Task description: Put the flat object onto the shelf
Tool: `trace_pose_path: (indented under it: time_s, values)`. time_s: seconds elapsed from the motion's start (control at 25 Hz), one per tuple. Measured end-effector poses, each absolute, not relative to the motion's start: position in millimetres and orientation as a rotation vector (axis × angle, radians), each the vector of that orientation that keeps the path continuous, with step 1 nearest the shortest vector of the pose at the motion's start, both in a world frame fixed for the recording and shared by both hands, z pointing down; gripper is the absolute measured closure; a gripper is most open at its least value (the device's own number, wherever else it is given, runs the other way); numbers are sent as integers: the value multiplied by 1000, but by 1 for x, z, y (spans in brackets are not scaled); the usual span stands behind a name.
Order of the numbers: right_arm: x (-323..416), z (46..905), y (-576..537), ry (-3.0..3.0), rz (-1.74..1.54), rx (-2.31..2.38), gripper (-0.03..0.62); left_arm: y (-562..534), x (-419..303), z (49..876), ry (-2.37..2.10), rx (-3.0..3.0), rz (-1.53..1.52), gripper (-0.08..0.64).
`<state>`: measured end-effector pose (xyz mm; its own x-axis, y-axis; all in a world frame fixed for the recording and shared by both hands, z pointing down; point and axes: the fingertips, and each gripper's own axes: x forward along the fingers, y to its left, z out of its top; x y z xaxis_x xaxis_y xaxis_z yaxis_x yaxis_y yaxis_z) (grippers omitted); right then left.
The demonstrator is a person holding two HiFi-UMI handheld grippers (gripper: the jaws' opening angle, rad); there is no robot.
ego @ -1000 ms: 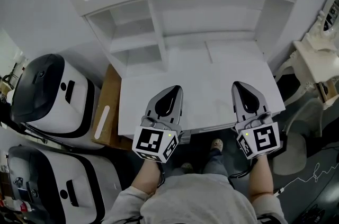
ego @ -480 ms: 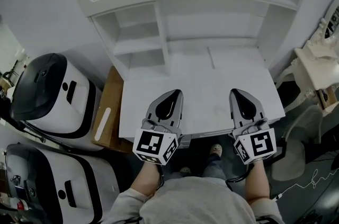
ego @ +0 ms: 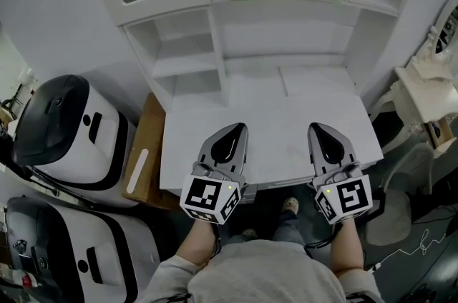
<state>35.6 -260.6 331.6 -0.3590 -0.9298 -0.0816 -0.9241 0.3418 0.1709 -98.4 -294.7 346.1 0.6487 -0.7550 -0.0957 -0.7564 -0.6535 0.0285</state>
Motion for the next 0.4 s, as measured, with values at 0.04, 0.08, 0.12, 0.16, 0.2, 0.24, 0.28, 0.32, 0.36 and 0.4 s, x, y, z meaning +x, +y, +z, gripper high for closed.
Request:
trace_pose_path:
  time_s: [0.04,0.08,0.12,0.16,0.2,0.24,0.28,0.32,0.36,0.4]
  values:
    - [35,331,-260,-2549,-292,1762,584,-294,-99,346,1300,-2840,156,546]
    - [35,331,-260,-2550,-293,1762,583,-294,-99,345,1299,-2840,158,546]
    - [34,331,-259,-2550,-293,1761,583,-294,-99,345,1298,-2840,159,546]
    - [34,331,-259,-2549,-293,1760,584,-293,-99,345,1298,-2840,160,546]
    - [34,331,-259,-2549,-293,1758,583,-293,-99,345,1298,-2840,160,546]
    - [33,332,-259,-2549,-293,1756,583,-293,-100,345,1300,-2840,160,546]
    - [32,332,-258,-2550,-293,1755,583,-292,-100,346,1302,-2841,160,546]
    - [32,332,-258,-2550,-294,1754,584,-292,-101,346,1304,-2841,160,546]
    - [31,332,-257,-2550,-295,1754,583,-292,-102,347,1306,-2842,160,546]
    - [31,332,-257,-2551,-296,1753,583,-292,-102,348,1308,-2843,160,546]
